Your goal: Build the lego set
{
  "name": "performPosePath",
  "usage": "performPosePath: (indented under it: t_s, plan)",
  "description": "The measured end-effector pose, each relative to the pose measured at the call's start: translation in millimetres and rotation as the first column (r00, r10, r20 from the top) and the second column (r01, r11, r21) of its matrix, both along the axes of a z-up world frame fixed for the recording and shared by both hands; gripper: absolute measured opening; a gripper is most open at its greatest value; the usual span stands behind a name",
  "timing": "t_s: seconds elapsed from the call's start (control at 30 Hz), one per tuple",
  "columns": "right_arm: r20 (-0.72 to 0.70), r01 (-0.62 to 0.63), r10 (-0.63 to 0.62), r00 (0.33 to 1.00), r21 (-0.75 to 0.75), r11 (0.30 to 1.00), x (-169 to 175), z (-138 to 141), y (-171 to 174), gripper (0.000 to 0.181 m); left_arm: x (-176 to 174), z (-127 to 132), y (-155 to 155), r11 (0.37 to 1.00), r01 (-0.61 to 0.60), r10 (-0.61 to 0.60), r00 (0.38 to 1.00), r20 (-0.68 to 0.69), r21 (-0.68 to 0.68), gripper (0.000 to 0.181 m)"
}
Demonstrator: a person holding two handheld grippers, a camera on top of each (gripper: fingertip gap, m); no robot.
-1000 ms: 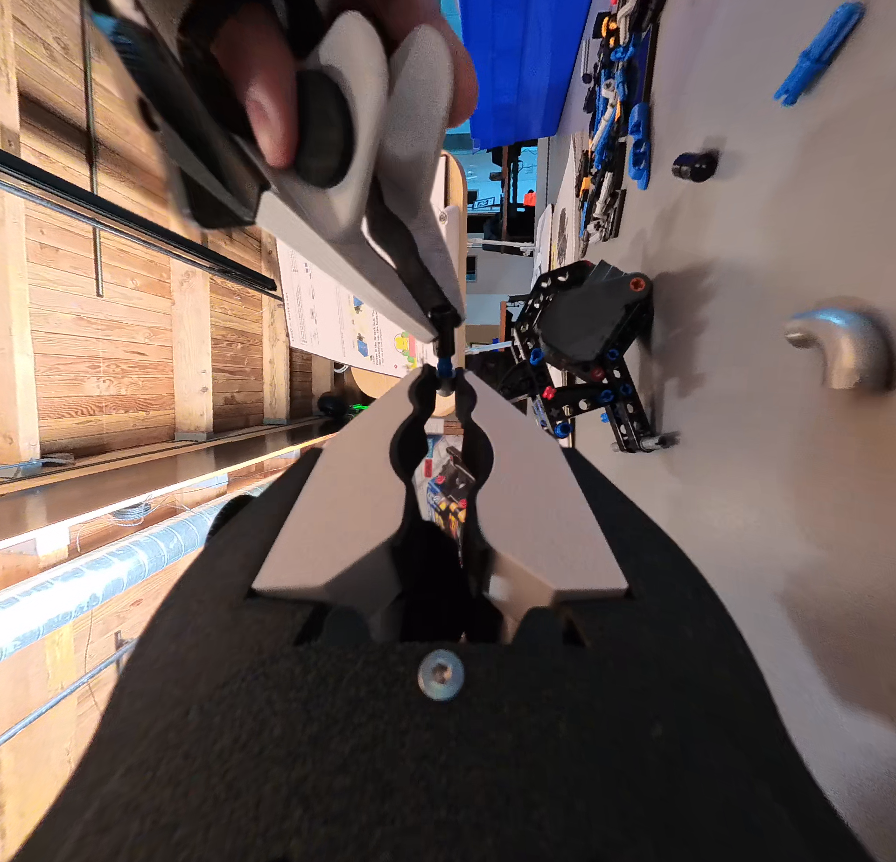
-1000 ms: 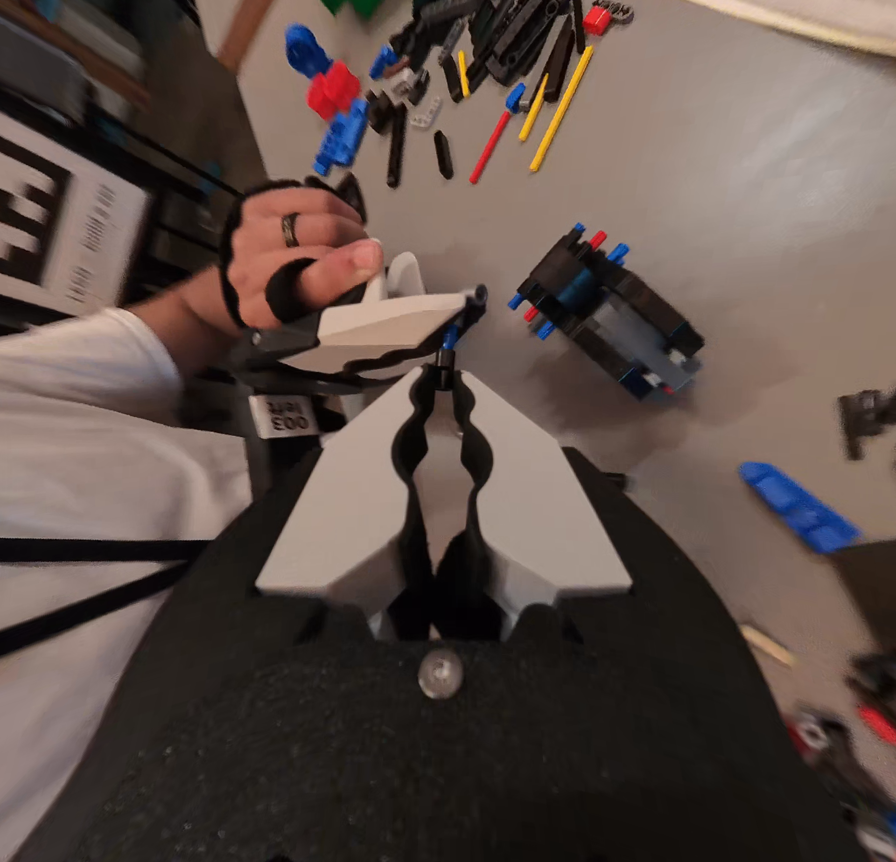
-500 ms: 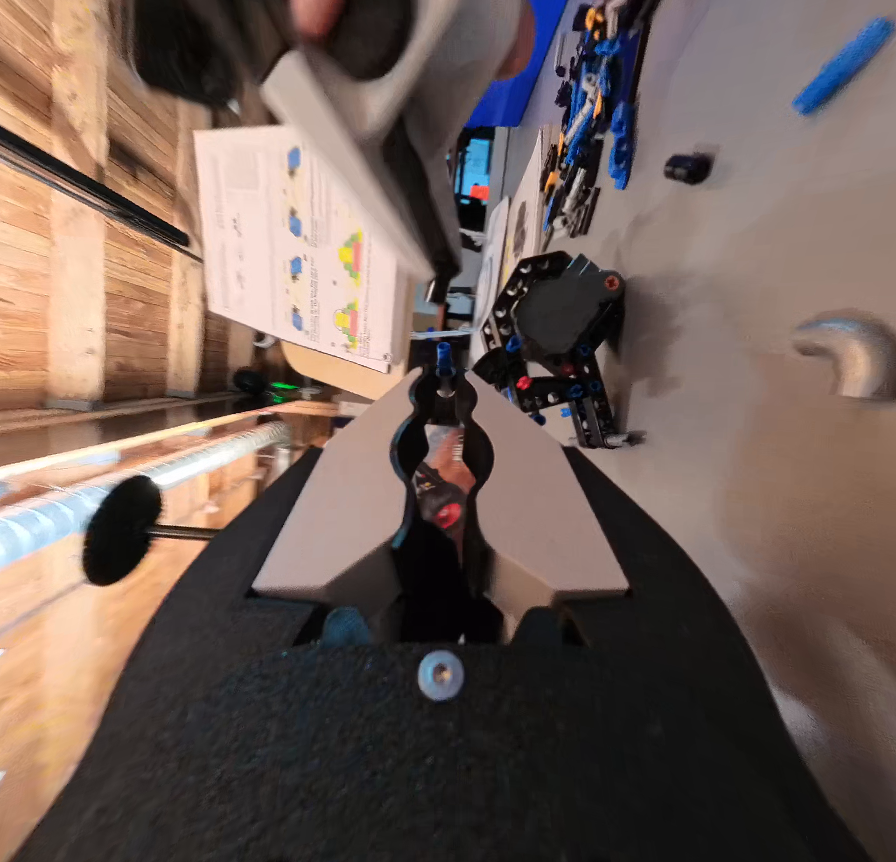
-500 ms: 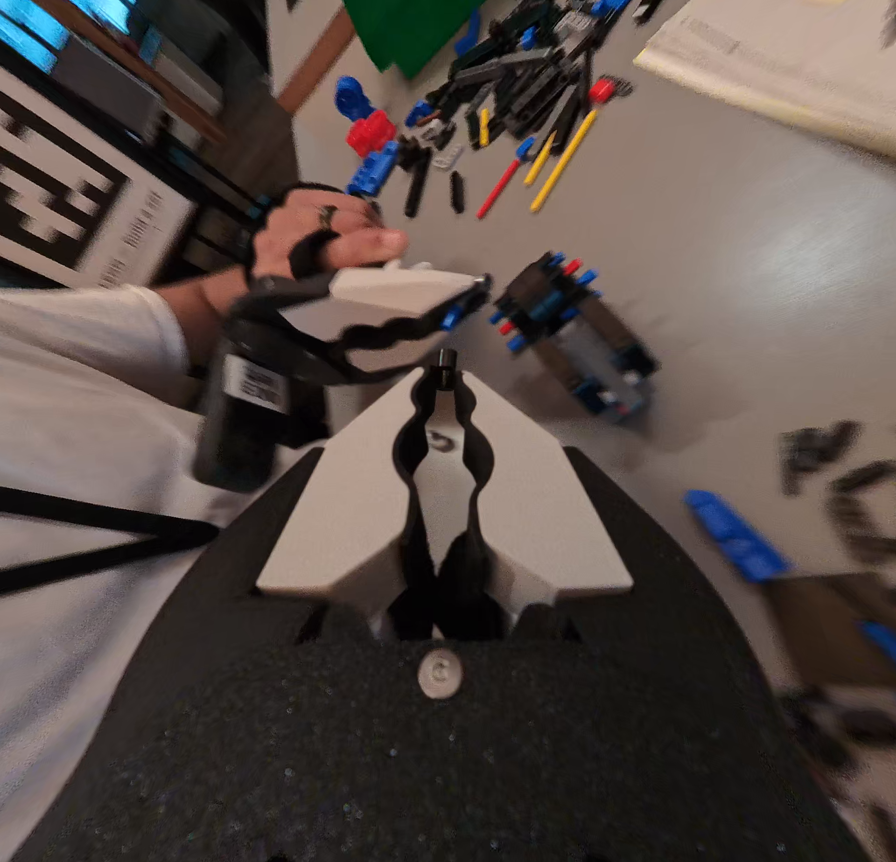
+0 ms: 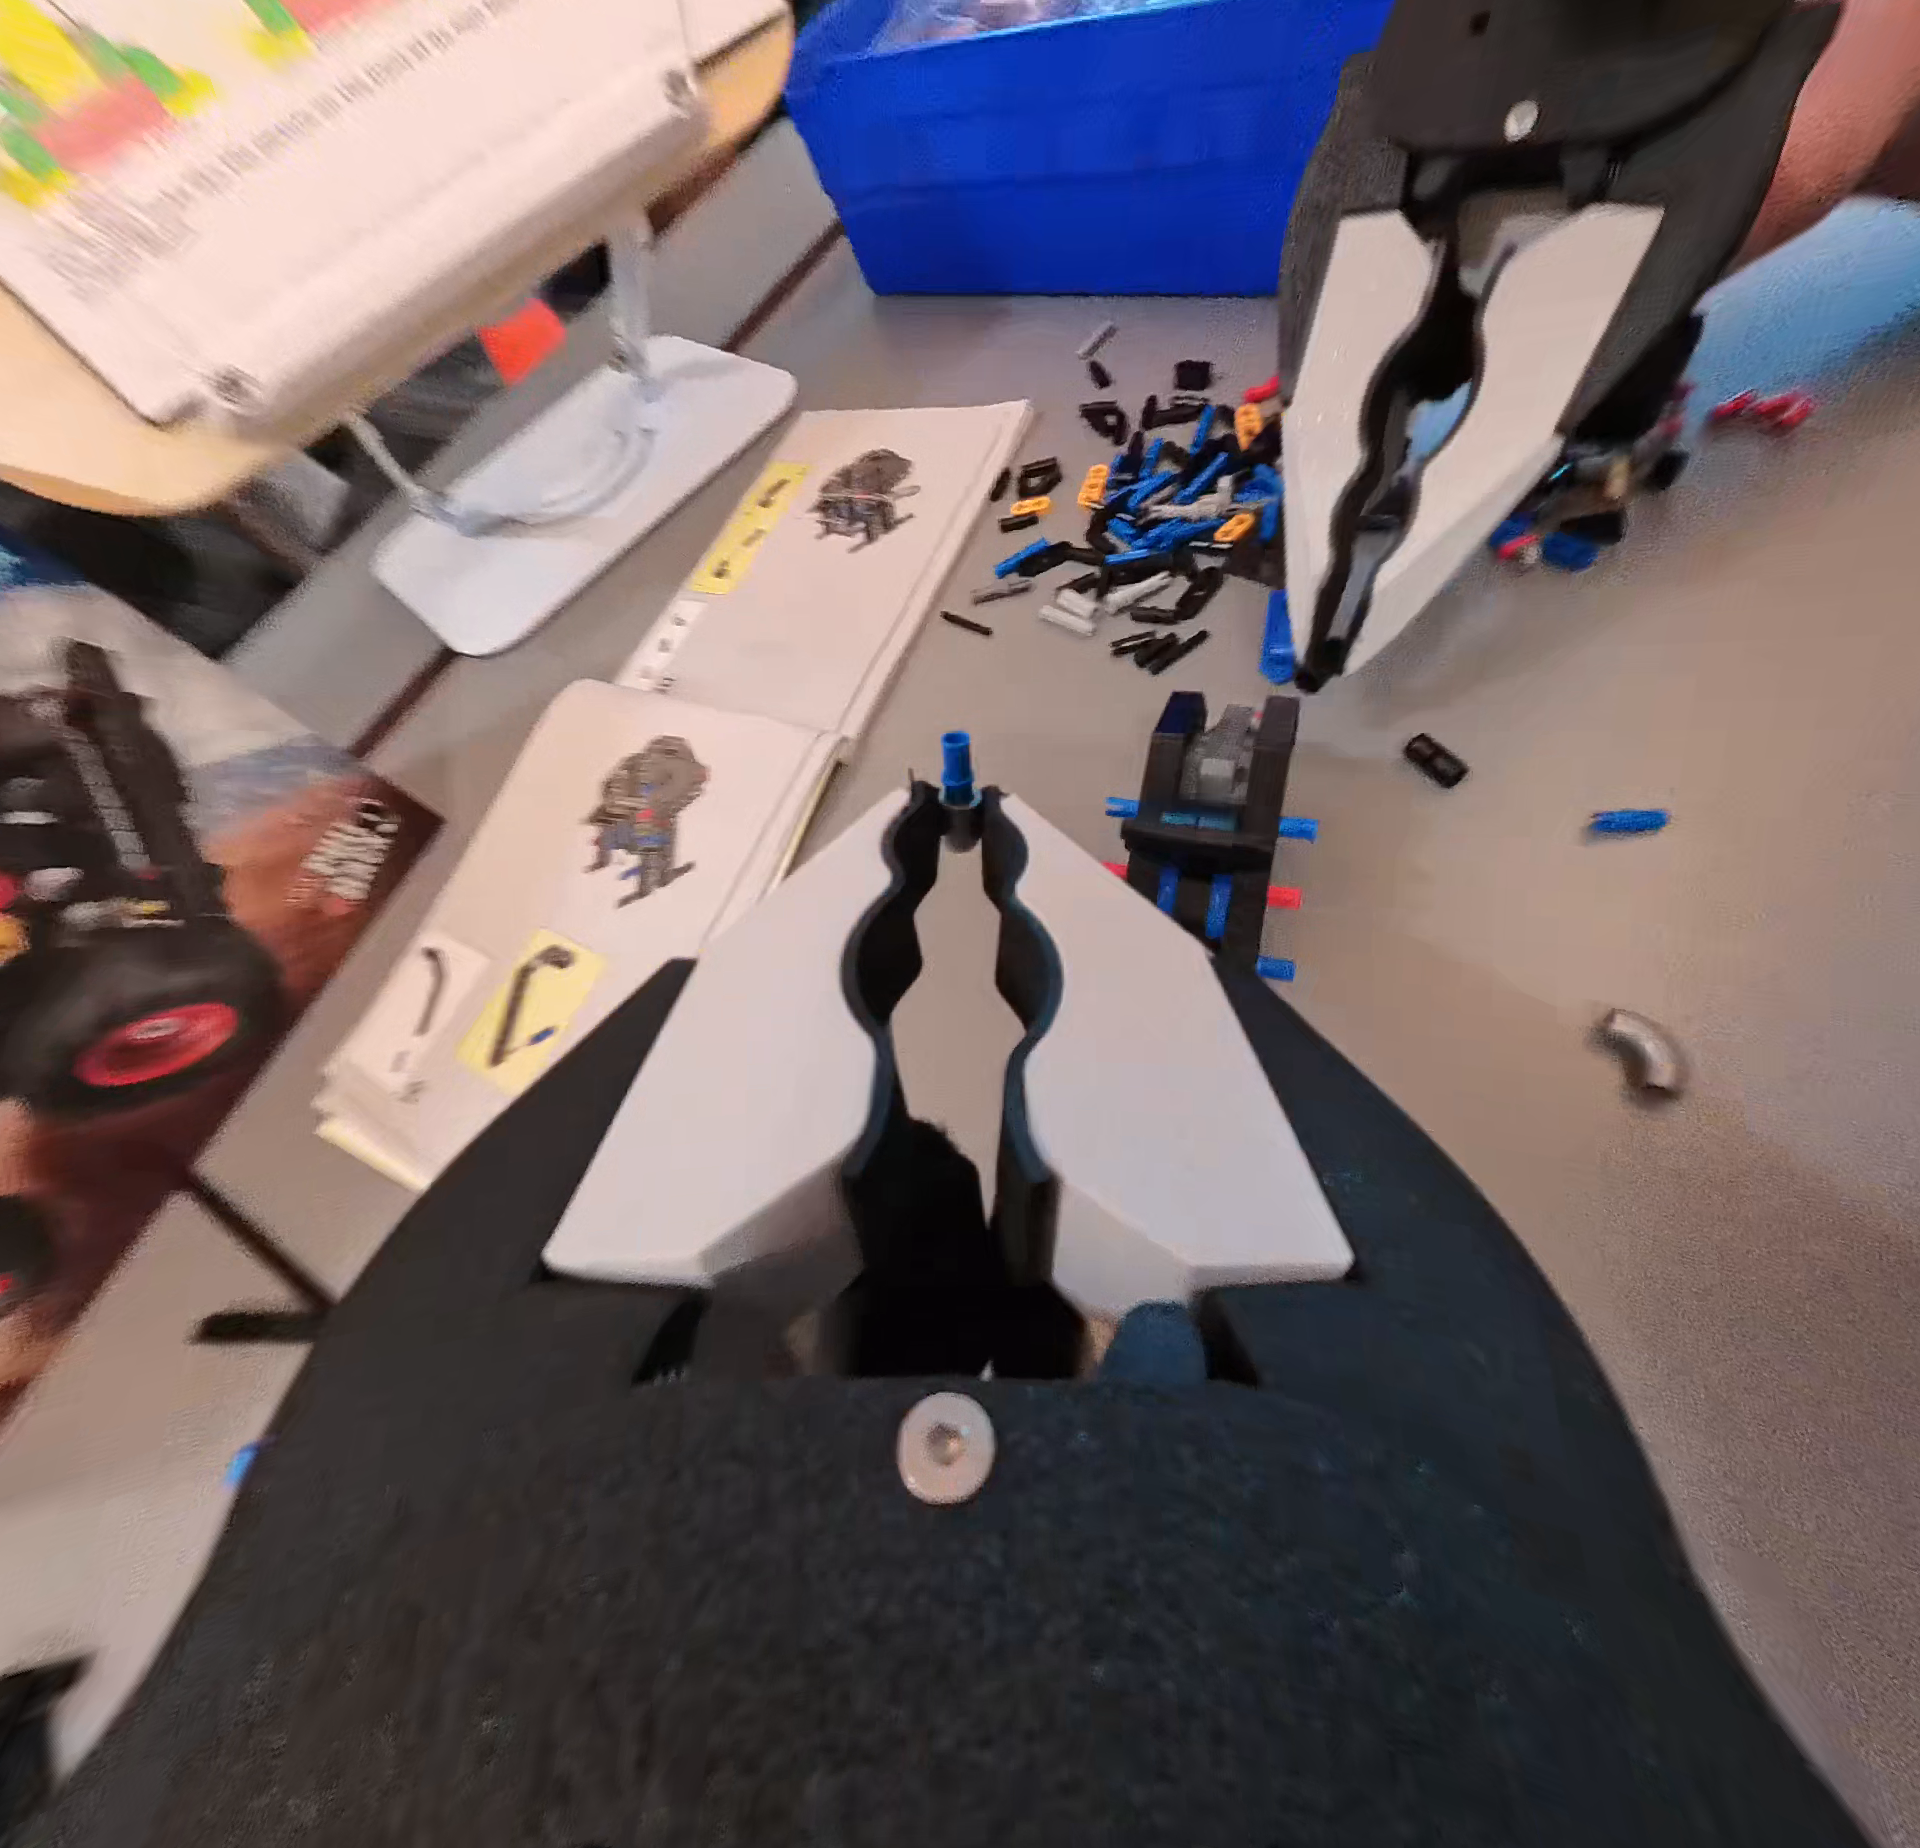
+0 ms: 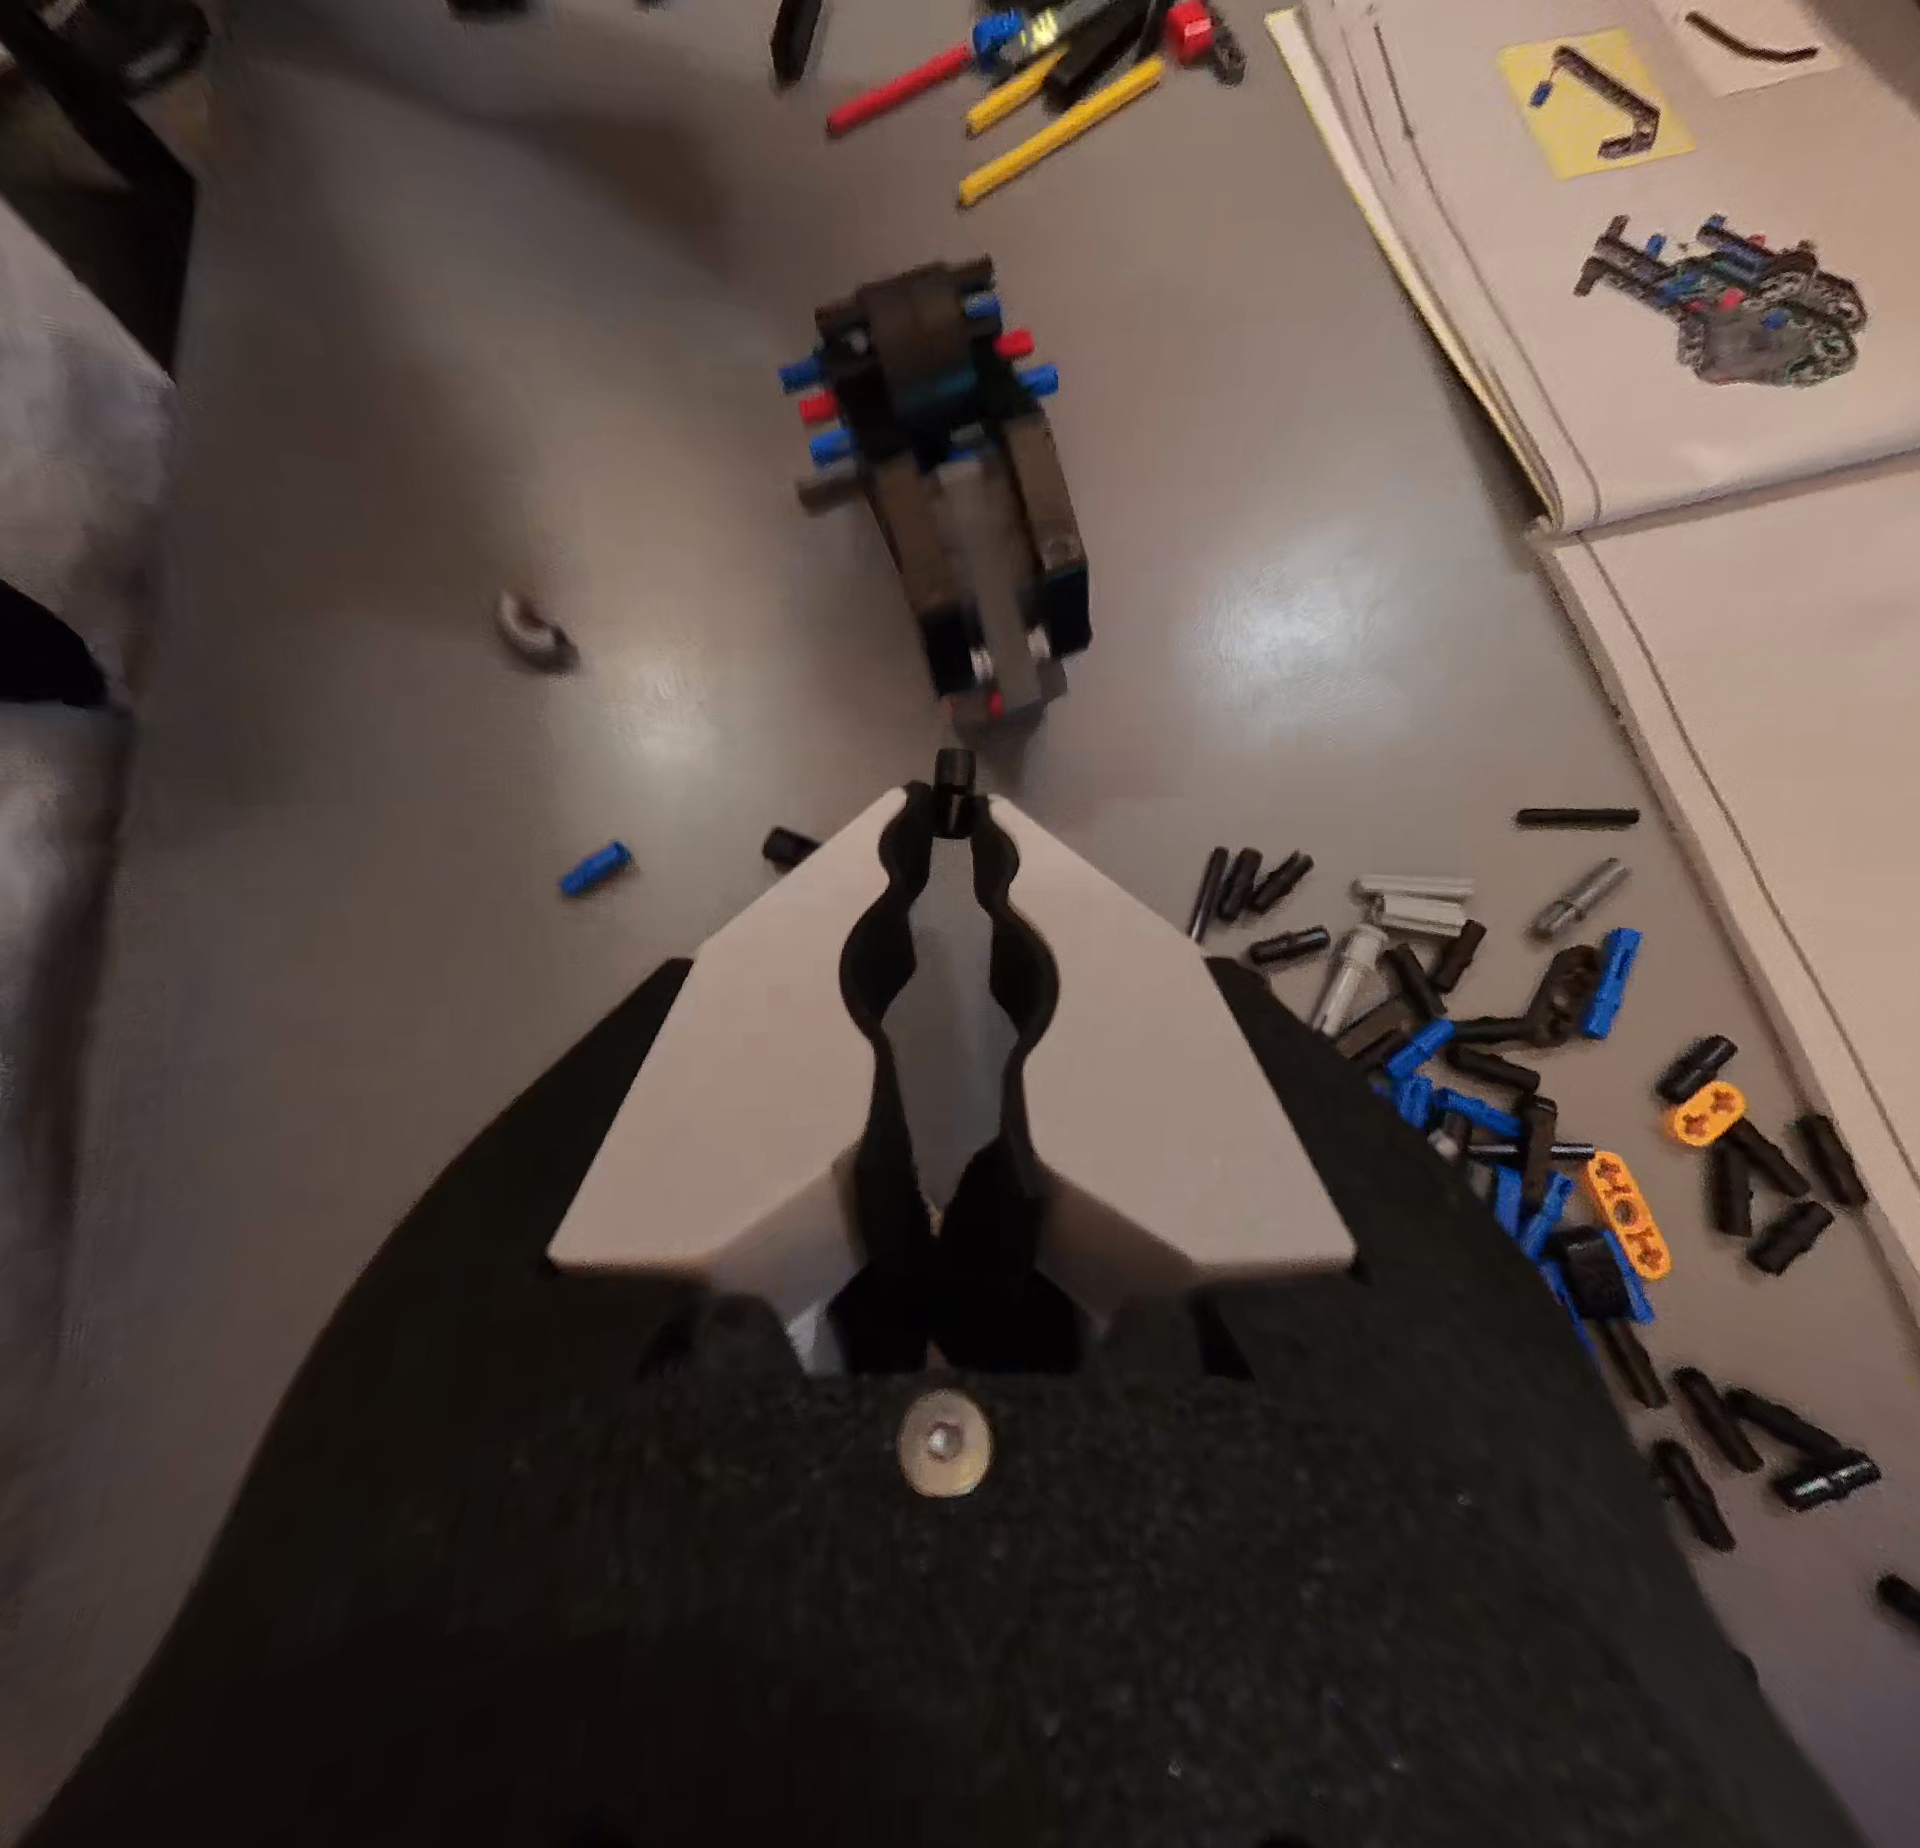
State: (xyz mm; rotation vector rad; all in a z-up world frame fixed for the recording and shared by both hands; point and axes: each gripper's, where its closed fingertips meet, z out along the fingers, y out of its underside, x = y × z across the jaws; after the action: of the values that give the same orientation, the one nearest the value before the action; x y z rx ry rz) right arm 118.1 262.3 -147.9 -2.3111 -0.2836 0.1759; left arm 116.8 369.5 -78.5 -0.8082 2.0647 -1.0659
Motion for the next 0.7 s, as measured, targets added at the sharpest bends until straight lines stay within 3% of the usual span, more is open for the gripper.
performPosePath:
  t_s: [0.17,0.37,0.7]
  plan:
    - [-0.141,-0.082,0.073,0.987,-0.059,0.995,-14.3,-9.6,-10.9,0.007,20.6,4.9,-8.7,0.967,0.066,-0.095,0.99,-0.108,-0.245,0.006]
    - [0.0,-0.077,0.078,0.997,-0.099,0.992,-5.2,-26.7,-12.0,0.007,17.0,2.0,-21.1,0.902,0.115,-0.2,0.965,-0.167,-0.417,0.006]
    - [-0.011,-0.045,0.044,0.999,-0.078,0.996,-2.4,-23.3,-7.9,0.017,8.4,7.9,-31.1,0.809,0.139,-0.276,0.948,-0.16,-0.571,0.005]
